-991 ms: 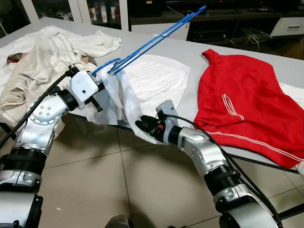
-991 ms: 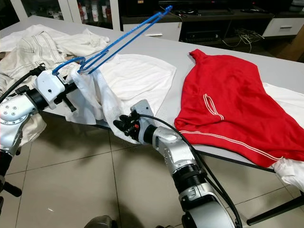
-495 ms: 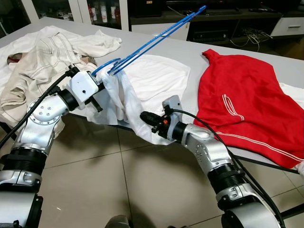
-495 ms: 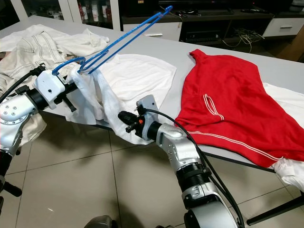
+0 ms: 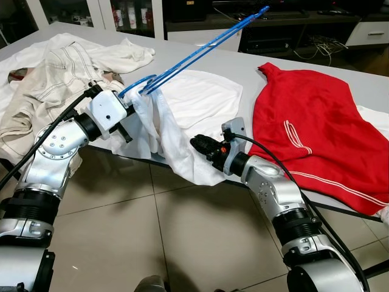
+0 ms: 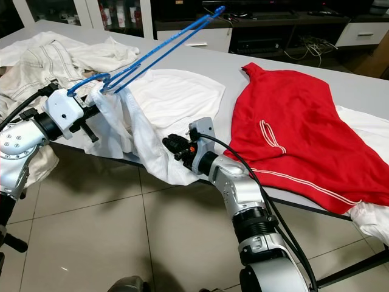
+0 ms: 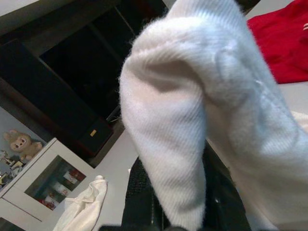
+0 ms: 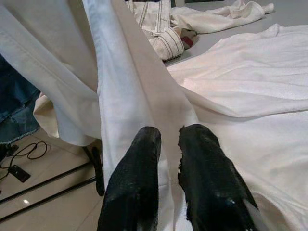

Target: Hang hanger

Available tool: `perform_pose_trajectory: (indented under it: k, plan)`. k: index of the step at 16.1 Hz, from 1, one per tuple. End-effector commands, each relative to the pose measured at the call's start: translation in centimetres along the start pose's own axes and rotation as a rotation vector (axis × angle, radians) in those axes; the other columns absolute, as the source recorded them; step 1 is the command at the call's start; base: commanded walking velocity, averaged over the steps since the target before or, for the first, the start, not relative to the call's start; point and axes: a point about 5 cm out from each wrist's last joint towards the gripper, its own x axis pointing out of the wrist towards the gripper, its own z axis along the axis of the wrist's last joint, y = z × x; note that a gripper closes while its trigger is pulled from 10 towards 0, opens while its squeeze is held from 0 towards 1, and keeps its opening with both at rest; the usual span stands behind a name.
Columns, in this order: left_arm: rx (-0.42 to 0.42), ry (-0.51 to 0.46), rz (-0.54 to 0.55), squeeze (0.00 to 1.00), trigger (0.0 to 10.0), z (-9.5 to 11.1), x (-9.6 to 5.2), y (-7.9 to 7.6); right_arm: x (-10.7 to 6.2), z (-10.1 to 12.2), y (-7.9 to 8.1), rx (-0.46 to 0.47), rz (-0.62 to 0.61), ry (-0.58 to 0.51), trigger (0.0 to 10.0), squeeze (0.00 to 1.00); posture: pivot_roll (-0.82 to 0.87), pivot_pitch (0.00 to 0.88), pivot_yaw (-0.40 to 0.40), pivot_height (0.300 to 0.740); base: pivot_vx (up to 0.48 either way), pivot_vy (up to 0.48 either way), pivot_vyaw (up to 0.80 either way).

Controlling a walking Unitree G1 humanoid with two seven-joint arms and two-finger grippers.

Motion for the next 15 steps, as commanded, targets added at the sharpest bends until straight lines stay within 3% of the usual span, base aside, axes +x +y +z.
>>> perform_pose_trajectory:
  k: [1, 4, 11, 12, 13, 14, 15]
  plan:
    - [0.019, -0.031, -0.014, 0.0, 0.0, 0.7, 0.3, -0.1, 0.1, 1.4, -0.1, -0.002, 0.001, -0.068, 10.0, 1.0, 0.13, 0.009, -0.046, 0.74, 0.0, 0.0, 0.0]
    - [0.018, -0.065, -0.031, 0.0, 0.0, 1.3, 0.8, -0.5, 0.2, 2.3, 0.6, 0.02, 0.062, -0.125, 10.0, 1.0, 0.13, 0.009, -0.046, 0.74, 0.0, 0.0, 0.0]
    - [0.017, -0.113, -0.059, 0.0, 0.0, 2.3, 1.5, -1.0, 1.1, 1.4, 1.5, 0.013, 0.075, -0.106, 10.0, 1.0, 0.13, 0.018, -0.046, 0.74, 0.0, 0.0, 0.0]
    - [0.016, -0.115, -0.061, 0.0, 0.0, 2.4, 1.5, -1.0, 1.1, 1.4, 1.5, 0.012, 0.075, -0.106, 10.0, 0.52, 0.13, 0.02, -0.046, 0.74, 0.0, 0.0, 0.0]
    - [0.016, -0.115, -0.061, 0.0, 0.0, 2.4, 1.5, -1.0, 1.1, 1.4, 1.5, 0.012, 0.075, -0.106, 10.0, 0.52, 0.13, 0.02, -0.046, 0.74, 0.0, 0.0, 0.0]
    - [0.016, -0.12, -0.067, 0.0, 0.0, 2.5, 1.5, -1.1, 1.3, 1.3, 1.6, -0.004, 0.075, -0.102, 10.0, 0.0, 0.13, 0.021, -0.046, 0.74, 0.0, 0.0, 0.0]
    - [0.014, -0.125, -0.076, 0.0, 0.0, 2.6, 1.6, -1.3, 1.5, 1.3, 1.5, -0.026, 0.061, -0.099, 10.0, 0.0, 0.13, 0.021, -0.046, 0.74, 0.0, 0.0, 0.0]
